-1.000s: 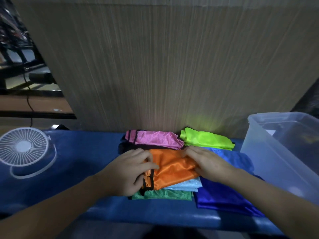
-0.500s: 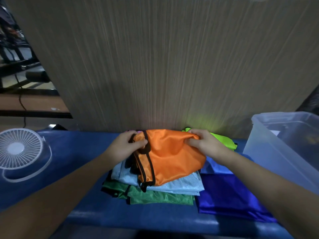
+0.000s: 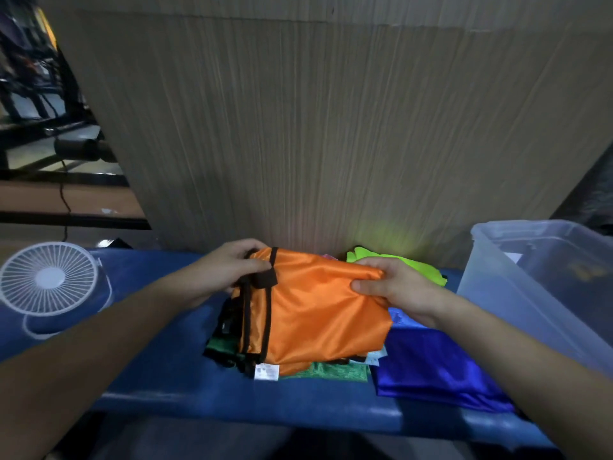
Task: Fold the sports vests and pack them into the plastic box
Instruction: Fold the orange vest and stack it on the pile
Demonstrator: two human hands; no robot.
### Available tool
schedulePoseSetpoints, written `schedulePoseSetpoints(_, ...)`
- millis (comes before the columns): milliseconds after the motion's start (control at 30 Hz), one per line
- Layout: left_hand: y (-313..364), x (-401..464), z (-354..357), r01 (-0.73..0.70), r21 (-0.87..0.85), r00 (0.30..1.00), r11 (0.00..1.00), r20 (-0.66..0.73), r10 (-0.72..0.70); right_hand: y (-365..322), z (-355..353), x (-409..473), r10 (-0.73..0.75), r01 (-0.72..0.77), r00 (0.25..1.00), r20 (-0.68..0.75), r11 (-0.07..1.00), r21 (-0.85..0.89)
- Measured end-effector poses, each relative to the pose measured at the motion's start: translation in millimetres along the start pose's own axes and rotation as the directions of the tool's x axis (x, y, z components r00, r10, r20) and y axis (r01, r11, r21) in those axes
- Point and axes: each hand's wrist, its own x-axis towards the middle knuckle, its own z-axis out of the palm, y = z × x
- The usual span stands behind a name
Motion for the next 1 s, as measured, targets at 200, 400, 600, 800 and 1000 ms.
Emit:
schedulePoseSetpoints(200,-19,38,-2,-0.103,0.283,0.993,0.954,-0.024,0.115,28,-5,42,-0.114,0.057,0.989,-0.093,0.879,-0.473)
schedulePoseSetpoints(400,-29,39,8,-0.272,0.335,0.943,0.902,-0.094,0.320,45,-9,49,-0.320,0.152,0.942,-0.102,0.677,-0.720)
schedulePoseSetpoints(600,-64,9,9,-0.373,0.436,0.922,0.819,0.070,0.382,70,-4,25,-0.325,0.245,0.945,0.037,0.629,-0.738)
schedulePoseSetpoints(800,-72,-11,14,-0.622,0.679,0.701,0.390,0.263,0.663,80,2,7,-0.392,0.340,0.909,0.141,0.504,-0.794)
schedulePoseSetpoints(1000,-67,-29,9,-0.642,0.738,0.693,0.210,0.440,0.572,75,5,-7,-0.383,0.388,0.897,0.222,0.438,-0.811)
